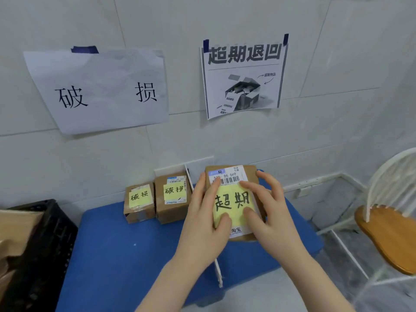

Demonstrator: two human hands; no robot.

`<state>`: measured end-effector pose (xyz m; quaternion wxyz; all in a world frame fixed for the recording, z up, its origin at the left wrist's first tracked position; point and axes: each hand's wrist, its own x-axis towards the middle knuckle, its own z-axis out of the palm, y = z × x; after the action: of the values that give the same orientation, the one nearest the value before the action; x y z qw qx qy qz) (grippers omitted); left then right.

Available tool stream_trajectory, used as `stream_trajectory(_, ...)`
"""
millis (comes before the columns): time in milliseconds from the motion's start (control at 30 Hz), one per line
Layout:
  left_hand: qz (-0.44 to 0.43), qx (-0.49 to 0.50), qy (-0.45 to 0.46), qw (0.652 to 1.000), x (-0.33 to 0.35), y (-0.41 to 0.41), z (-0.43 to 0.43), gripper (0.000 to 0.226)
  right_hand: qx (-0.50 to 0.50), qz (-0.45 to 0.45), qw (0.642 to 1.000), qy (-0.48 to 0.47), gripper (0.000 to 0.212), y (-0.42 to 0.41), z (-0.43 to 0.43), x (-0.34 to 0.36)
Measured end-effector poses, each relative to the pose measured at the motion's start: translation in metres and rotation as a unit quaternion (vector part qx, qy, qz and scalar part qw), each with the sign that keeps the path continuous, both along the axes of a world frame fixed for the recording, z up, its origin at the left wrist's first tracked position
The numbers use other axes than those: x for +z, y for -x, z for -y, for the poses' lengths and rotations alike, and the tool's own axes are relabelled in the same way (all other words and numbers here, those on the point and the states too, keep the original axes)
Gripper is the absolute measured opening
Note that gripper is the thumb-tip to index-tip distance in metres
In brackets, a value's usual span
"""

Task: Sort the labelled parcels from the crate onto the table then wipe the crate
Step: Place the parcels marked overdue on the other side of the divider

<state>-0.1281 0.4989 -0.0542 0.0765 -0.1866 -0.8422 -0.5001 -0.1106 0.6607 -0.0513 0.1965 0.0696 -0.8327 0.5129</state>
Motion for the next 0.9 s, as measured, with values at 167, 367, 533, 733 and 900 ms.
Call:
stream_trajectory(167, 0.041, 0.043, 0.078, 0.995, -0.027, 0.057, -0.040, 0.069, 0.038, 0.058, 0.997, 0.025, 0.046, 0.067, -0.042, -0.034)
stream_trajectory(367, 0.191, 0.057, 0.170, 0.965, -0.083, 0.126, -0.075, 0.070, 0.066, 0.146, 0.986, 0.035, 0.047, 0.137, -0.069, -0.110)
stream_trajectory(533, 0.312, 0.062, 0.171, 0.932, -0.132, 0.159, -0.085, 0.071, 0.086, 0.224, 0.971, 0.008, 0.054, 0.169, -0.071, -0.164)
stream_trajectory(733, 0.276, 0.077, 0.217, 0.933, -0.152, 0.170, -0.086, 0.066, 0.109, 0.194, 0.973, -0.056, 0.046, 0.180, -0.077, -0.184)
stream_trajectory(900, 0.245, 0.098, 0.291, 0.920, -0.151, 0.164, -0.092, 0.053, 0.135, 0.190, 0.969, -0.085, 0.045, 0.176, -0.079, -0.191)
